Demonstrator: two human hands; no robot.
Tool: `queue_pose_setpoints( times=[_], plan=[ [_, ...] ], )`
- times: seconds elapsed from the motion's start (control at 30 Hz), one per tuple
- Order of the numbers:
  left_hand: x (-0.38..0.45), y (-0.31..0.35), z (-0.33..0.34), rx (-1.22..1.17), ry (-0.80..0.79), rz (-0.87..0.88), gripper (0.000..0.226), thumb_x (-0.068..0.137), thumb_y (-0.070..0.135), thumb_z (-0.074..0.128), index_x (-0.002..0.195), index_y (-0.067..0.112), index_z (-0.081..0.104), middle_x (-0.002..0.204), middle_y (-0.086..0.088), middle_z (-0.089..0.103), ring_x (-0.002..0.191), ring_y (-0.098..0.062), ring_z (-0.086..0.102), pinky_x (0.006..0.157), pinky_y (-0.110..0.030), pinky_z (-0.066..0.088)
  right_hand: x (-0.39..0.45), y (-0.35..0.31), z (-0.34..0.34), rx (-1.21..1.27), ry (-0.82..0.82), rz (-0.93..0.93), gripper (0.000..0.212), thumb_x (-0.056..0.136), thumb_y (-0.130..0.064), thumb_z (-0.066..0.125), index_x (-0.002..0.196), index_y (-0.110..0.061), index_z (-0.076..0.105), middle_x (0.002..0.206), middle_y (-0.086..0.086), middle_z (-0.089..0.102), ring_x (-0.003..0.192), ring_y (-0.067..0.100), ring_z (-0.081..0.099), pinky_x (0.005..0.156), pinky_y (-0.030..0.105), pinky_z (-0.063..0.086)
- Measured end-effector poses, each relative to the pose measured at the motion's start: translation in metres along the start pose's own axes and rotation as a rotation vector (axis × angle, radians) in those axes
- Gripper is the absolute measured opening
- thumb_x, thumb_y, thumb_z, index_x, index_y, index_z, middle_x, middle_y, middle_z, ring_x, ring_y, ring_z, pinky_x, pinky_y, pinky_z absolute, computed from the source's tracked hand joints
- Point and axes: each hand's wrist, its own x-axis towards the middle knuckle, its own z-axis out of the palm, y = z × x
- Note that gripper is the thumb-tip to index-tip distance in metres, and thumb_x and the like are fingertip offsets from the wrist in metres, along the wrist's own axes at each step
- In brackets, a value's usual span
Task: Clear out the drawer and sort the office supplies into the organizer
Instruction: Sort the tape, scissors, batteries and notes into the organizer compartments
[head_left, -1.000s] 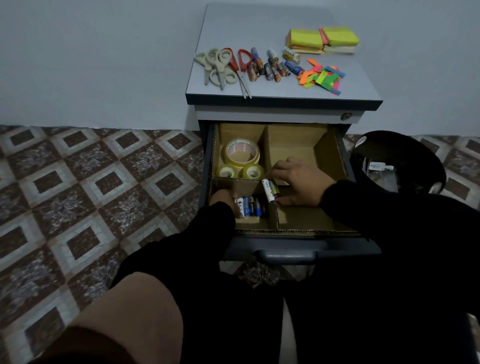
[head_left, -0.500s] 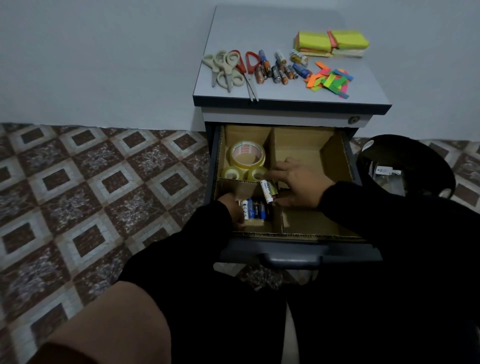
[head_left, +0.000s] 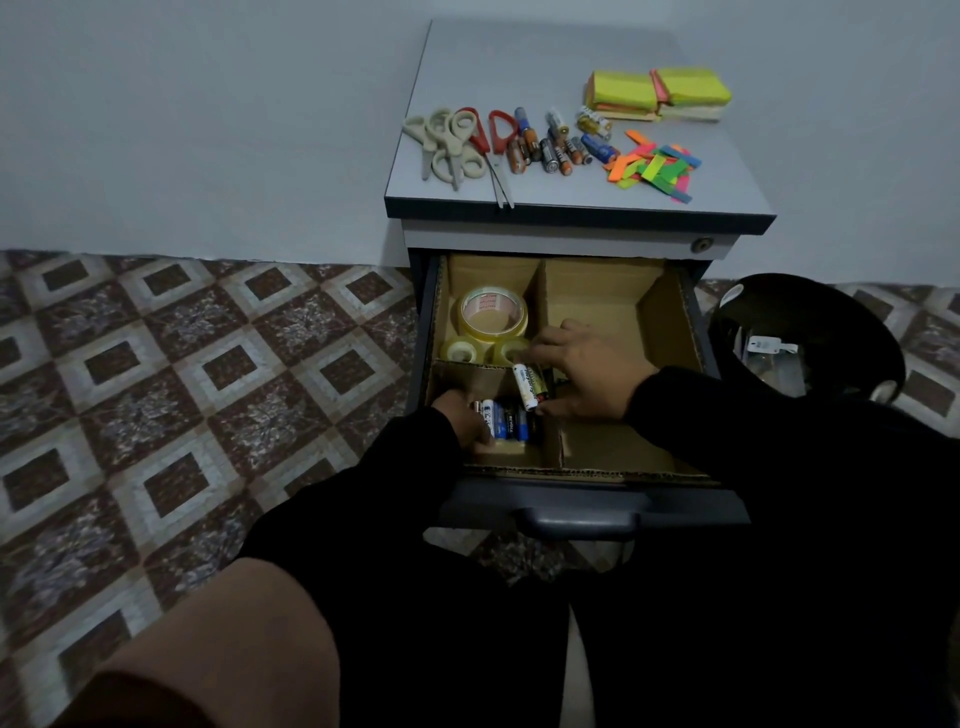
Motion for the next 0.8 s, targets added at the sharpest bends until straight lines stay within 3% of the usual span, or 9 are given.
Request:
queue_pose_setpoints(
  times=[0.1,0.2,0.33,0.4,0.47,0.53,0.63,0.8],
  plan=[
    [-0.004,0.002,-0.002,-0.111,-0.060,-0.041,0.026,0.075,-0.017,0.063,0.095,-0.006,0.052,0.083,-0.023,0.058,0.073,-0.032,0.060,0.077,-0.045,0.052,-0.001,-0.002,0.000,-0.009,-0.005,0.006,0.064,0.085,-0.041,0.060,0.142,-0.024,0.034,0.137,-0.002,0.041,0.119,0.016,0.037,0.096,0.027,0.031],
    [-0.014,0.010,-0.005,-0.148,-0.082,-0.063,0.021,0.082,-0.017,0.055,0.078,0.002,0.047,0.073,-0.019,0.051,0.061,-0.026,0.054,0.065,-0.038,0.050,-0.001,-0.006,0.000,-0.010,-0.001,0.001,0.064,0.086,-0.041,0.059,0.142,-0.025,0.033,0.137,-0.003,0.040,0.119,0.016,0.037,0.095,0.027,0.032],
    [-0.042,0.022,-0.021,-0.175,-0.136,0.117,0.024,0.089,-0.014,0.045,0.104,0.003,0.051,0.081,-0.010,0.052,0.066,-0.018,0.052,0.049,-0.024,0.049,0.000,-0.014,0.000,-0.020,0.003,-0.004,0.064,0.086,-0.042,0.059,0.142,-0.024,0.033,0.136,-0.002,0.041,0.120,0.016,0.038,0.099,0.028,0.032],
    [-0.054,0.019,-0.029,-0.107,-0.012,0.350,0.031,0.087,-0.012,0.047,0.113,0.002,0.056,0.089,-0.008,0.058,0.076,-0.019,0.058,0.057,-0.024,0.051,0.002,-0.021,0.001,-0.006,0.009,-0.012,0.064,0.086,-0.041,0.060,0.141,-0.024,0.034,0.137,-0.002,0.041,0.120,0.016,0.038,0.100,0.028,0.033],
    [-0.061,0.011,-0.035,0.091,0.261,0.611,0.027,0.088,-0.003,0.051,0.112,0.001,0.062,0.100,-0.012,0.063,0.092,-0.024,0.060,0.078,-0.030,0.050,0.005,-0.028,0.003,0.009,0.013,-0.014,0.064,0.086,-0.040,0.060,0.141,-0.022,0.034,0.137,-0.002,0.041,0.119,0.015,0.038,0.099,0.027,0.033],
    [-0.061,-0.003,-0.039,0.329,0.459,0.759,0.030,0.088,0.004,0.054,0.117,0.003,0.062,0.110,-0.015,0.061,0.102,-0.027,0.055,0.087,-0.028,0.040,0.009,-0.035,0.007,0.023,0.021,-0.011,0.064,0.085,-0.040,0.061,0.141,-0.021,0.036,0.136,-0.001,0.042,0.118,0.016,0.040,0.099,0.028,0.035],
    [-0.052,-0.025,-0.042,0.549,0.507,0.740,0.045,0.086,0.008,0.056,0.131,0.007,0.051,0.128,-0.015,0.052,0.116,-0.033,0.047,0.097,-0.037,0.038,0.016,-0.045,0.016,0.074,0.026,-0.003,0.065,0.082,-0.040,0.064,0.138,-0.020,0.039,0.132,0.001,0.045,0.119,0.019,0.042,0.100,0.032,0.039],
    [-0.053,-0.026,-0.046,0.680,0.458,0.569,0.065,0.089,0.026,0.055,0.146,0.020,0.026,0.150,-0.003,0.027,0.137,-0.025,0.023,0.110,-0.039,0.022,0.030,-0.058,0.036,0.245,-0.004,0.005,0.064,0.078,-0.030,0.071,0.135,-0.020,0.046,0.138,0.000,0.044,0.123,0.021,0.046,0.100,0.032,0.041]
  ],
)
